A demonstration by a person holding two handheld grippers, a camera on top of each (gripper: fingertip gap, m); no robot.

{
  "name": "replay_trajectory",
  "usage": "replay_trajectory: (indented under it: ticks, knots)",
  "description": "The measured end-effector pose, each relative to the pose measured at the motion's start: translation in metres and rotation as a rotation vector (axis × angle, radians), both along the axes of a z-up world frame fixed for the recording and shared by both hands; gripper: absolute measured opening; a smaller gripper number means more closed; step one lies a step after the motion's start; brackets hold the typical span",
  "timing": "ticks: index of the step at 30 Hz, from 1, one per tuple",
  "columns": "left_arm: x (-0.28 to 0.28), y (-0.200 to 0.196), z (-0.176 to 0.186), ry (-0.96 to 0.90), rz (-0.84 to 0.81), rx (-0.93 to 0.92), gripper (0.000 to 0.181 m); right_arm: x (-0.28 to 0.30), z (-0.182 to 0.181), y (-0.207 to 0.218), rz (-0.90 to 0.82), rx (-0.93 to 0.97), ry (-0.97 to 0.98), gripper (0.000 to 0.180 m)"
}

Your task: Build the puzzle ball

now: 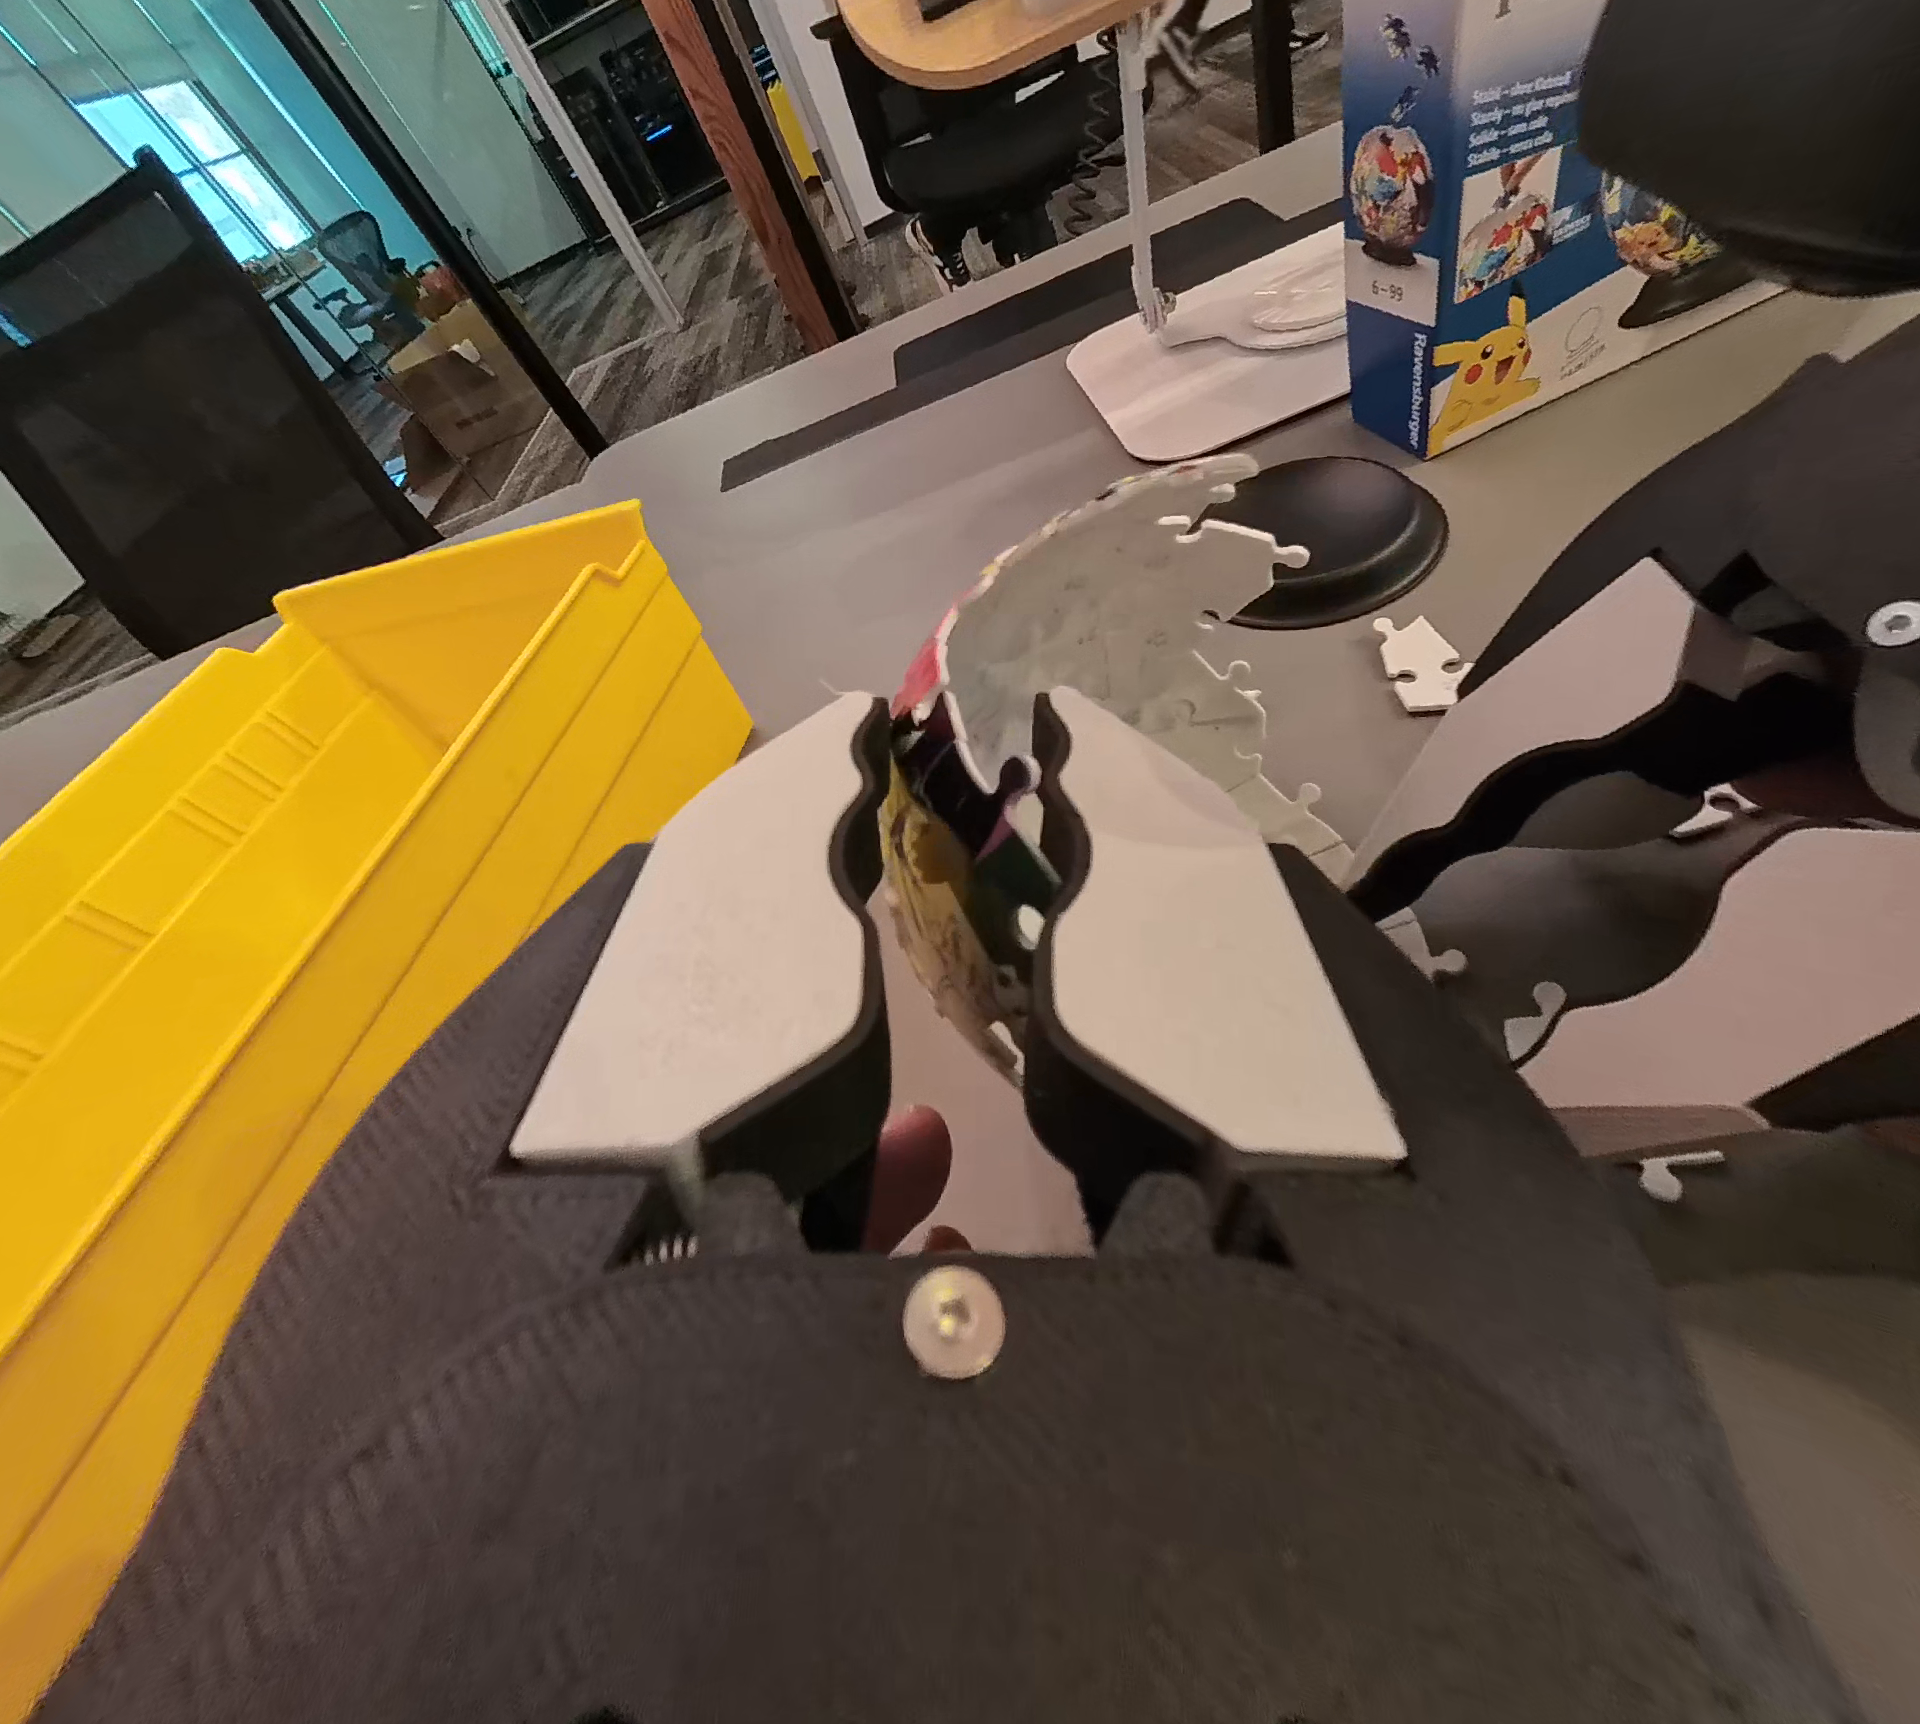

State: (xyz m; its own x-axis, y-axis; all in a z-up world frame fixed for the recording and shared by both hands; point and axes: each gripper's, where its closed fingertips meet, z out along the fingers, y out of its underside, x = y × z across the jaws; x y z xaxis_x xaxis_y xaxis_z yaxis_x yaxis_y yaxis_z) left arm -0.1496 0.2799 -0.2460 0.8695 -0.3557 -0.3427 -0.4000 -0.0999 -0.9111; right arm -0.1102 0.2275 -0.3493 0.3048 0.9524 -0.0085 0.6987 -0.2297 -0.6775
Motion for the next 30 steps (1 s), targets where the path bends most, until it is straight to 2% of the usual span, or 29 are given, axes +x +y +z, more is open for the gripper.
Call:
replay_trajectory:
  ticks: [16, 30]
  knots:
    - [0.008, -0.004, 0.006, -0.013, -0.032, -0.015, 0.027, -0.001, 0.001, 0.000, 0.000, -0.034, -0.026, 0.049]
    - [0.009, -0.008, 0.007, -0.045, -0.006, -0.017, 0.026, -0.006, 0.003, 0.002, -0.031, -0.064, 0.037, 0.051]
